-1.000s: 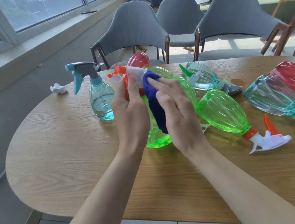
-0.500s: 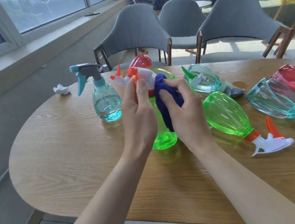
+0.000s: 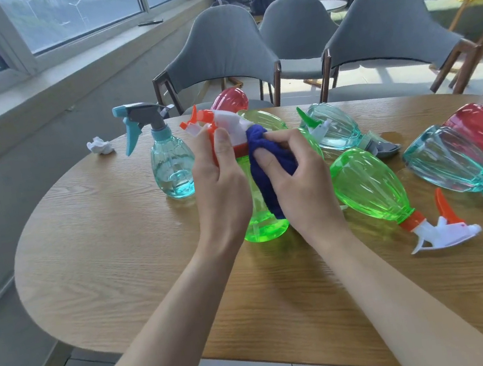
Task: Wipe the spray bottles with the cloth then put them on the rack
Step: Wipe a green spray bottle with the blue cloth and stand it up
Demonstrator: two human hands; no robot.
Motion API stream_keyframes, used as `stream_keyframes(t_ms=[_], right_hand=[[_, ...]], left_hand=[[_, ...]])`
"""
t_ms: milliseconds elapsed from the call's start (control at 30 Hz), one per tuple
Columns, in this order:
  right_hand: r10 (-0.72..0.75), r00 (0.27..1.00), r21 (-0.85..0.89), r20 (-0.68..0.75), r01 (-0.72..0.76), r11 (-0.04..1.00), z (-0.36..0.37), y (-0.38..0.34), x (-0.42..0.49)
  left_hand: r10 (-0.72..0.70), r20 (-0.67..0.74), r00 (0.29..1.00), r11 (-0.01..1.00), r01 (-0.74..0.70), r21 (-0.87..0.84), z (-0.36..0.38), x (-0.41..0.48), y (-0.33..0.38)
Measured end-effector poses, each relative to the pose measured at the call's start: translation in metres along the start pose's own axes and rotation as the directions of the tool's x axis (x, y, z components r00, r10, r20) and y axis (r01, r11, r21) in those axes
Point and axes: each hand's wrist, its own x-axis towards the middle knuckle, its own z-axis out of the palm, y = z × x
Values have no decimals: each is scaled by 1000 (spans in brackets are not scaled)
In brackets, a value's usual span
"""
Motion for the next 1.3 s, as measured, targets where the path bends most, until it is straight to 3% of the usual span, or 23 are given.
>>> stream_keyframes(t_ms=[100, 233, 300, 433, 667, 967, 1200, 1300], right_hand=[[-20, 1000, -17, -19, 20, 1000, -2, 3, -3], [-234, 971, -156, 45, 238, 959, 1, 1, -10], [-265, 961, -154, 85, 275, 949, 0, 2, -8], [-113, 991, -31, 67, 116, 993, -4, 2, -4], [154, 982, -10, 108, -153, 988, -3, 8, -4], [51, 998, 38, 49, -53, 998, 4, 11, -15], [102, 983, -79, 154, -90, 993, 2, 7, -2], [88, 985, -107, 147, -72, 992, 2, 6, -4]], left_hand=[[4, -7, 1000, 1000, -4, 18, 1, -1, 0], [-33, -37, 999, 999, 34, 6, -1, 2, 3], [-40, -28, 999, 999, 40, -6, -1, 3, 4], [-46, -10, 999, 998, 46, -37, -4, 5, 1], [-45, -10, 999, 996, 44, -83, -6, 2, 0], [-51, -4, 999, 988, 49, -143, -6, 5, -5], [-53, 50, 997, 991, 58, -123, -4, 3, -2], [-147, 58, 987, 957, 156, -244, -7, 8, 2]])
